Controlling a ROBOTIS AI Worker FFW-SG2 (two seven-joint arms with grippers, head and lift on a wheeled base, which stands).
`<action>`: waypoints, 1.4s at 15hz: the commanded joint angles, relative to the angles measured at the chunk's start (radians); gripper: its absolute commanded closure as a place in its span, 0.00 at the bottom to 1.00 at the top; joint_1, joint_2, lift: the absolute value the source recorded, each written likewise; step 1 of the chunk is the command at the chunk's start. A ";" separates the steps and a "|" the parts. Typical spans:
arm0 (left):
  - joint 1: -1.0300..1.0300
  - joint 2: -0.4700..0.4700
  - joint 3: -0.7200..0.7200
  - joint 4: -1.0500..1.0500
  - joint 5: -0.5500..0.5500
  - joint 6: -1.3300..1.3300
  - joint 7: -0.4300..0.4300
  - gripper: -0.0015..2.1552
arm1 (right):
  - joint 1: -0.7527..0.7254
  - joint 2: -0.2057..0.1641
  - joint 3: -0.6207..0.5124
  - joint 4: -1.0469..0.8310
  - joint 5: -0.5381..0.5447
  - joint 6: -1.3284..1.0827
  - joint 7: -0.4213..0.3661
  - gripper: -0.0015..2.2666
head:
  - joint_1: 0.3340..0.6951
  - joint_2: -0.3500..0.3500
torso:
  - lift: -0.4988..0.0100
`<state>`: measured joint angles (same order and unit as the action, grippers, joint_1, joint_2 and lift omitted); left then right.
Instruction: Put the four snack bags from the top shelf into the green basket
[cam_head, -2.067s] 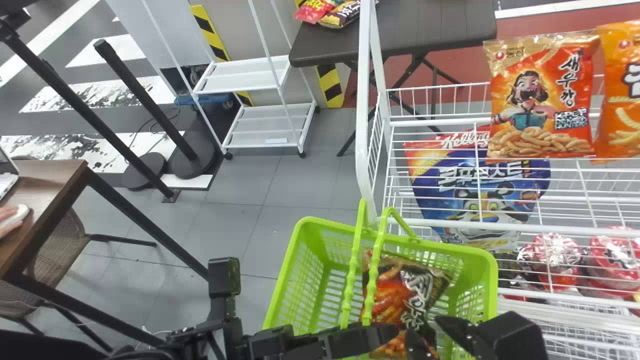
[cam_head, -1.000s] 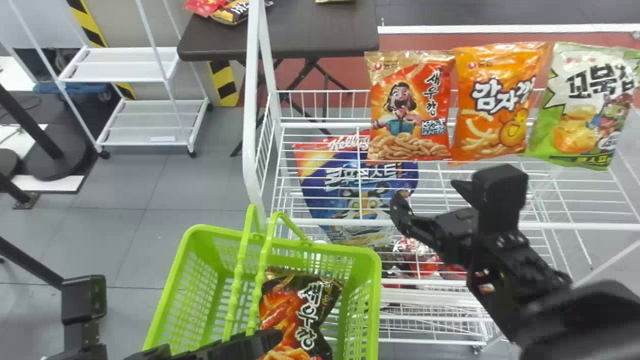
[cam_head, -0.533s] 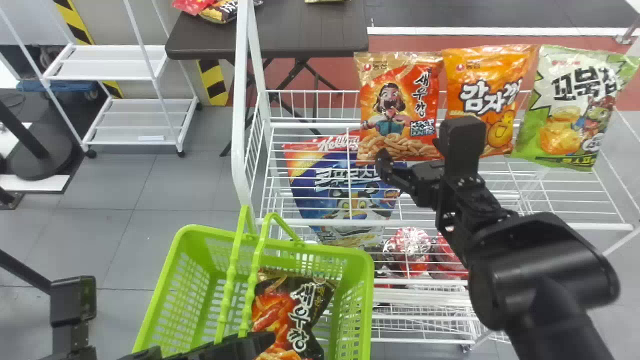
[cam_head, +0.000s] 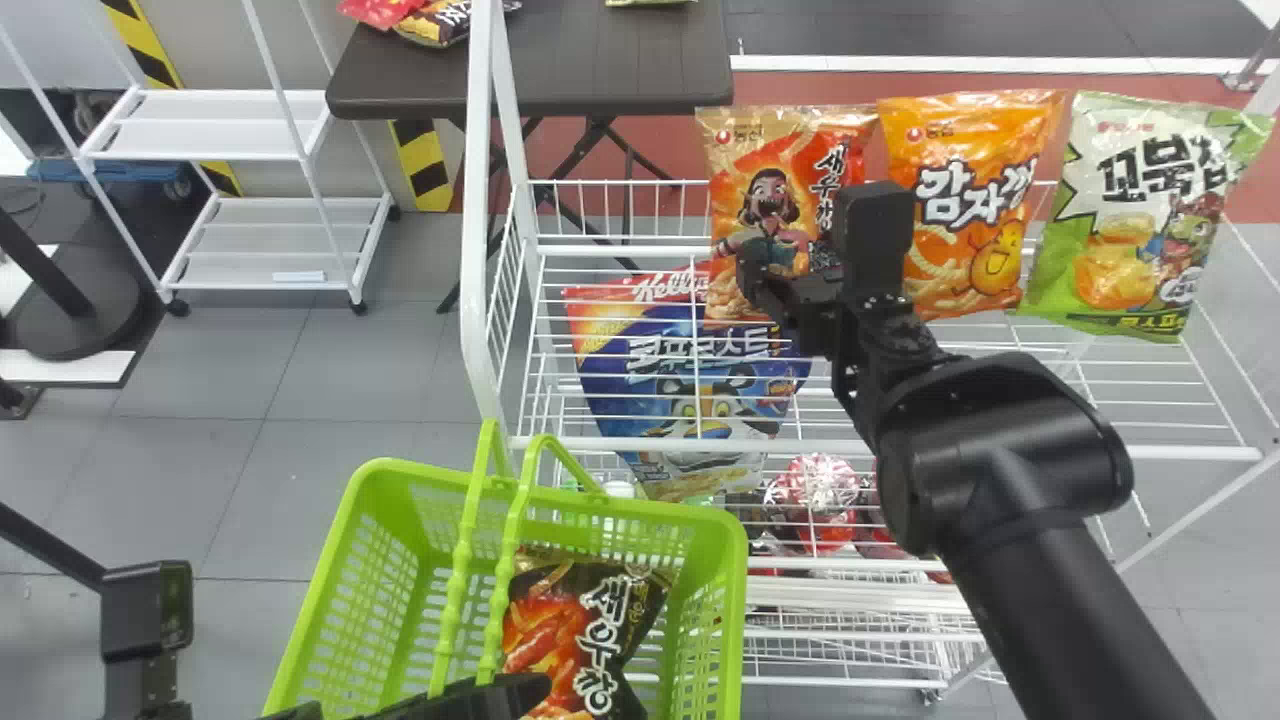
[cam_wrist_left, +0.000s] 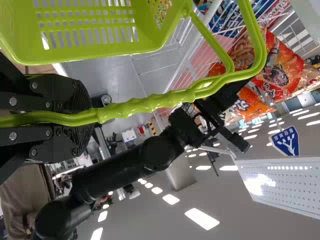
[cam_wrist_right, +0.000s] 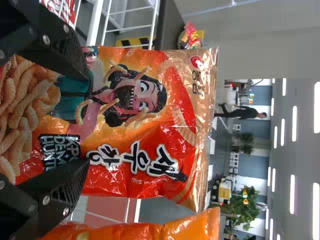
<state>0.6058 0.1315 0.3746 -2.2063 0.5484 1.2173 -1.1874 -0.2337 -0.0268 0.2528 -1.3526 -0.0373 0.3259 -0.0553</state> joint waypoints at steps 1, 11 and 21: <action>0.003 0.002 0.001 -0.001 0.001 0.000 -0.001 0.99 | -0.030 0.010 0.011 0.035 0.005 0.045 -0.003 0.77 | 1.00 0.54 | 0.98; 0.003 0.004 0.001 -0.003 0.001 0.000 0.000 0.99 | 0.126 -0.019 -0.004 -0.191 0.045 -0.004 0.006 0.99 | 1.00 0.54 | 0.98; 0.000 -0.004 0.014 -0.006 -0.007 0.000 0.006 0.99 | 0.649 -0.071 -0.127 -0.861 -0.016 0.177 0.112 0.99 | 1.00 0.53 | 0.98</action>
<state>0.6079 0.1276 0.3880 -2.2133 0.5433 1.2173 -1.1815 0.3484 -0.0977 0.1583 -2.1334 -0.0268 0.4483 0.0472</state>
